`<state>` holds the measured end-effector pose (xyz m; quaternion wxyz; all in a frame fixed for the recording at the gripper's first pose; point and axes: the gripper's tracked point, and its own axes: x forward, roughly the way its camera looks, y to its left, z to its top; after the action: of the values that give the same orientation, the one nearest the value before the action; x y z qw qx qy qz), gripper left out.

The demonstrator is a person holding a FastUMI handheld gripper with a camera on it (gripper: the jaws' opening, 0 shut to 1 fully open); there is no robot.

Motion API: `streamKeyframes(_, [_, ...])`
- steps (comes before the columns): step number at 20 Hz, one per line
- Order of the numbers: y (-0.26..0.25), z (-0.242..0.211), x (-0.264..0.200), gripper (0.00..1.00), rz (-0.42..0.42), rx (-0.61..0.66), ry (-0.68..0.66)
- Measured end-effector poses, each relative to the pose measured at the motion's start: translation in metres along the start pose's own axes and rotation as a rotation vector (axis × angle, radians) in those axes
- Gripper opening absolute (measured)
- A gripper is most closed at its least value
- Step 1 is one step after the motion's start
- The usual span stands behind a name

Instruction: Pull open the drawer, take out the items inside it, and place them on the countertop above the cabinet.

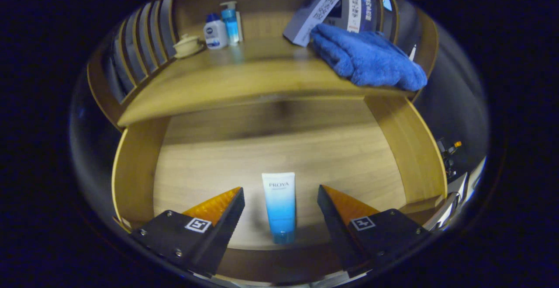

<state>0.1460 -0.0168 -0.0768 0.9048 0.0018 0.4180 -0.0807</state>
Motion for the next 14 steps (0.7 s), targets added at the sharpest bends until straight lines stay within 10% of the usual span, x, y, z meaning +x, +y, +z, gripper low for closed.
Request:
streamKeyframes(8, [-0.007, -0.039, 0.016, 0.88, -0.016, -0.037, 0.191])
streamKeyframes(11, [-0.003, -0.042, 0.019, 0.47, -0.014, -0.031, 0.191])
streamKeyframes(14, [-0.001, -0.041, 0.021, 0.47, 0.036, -0.060, 0.171])
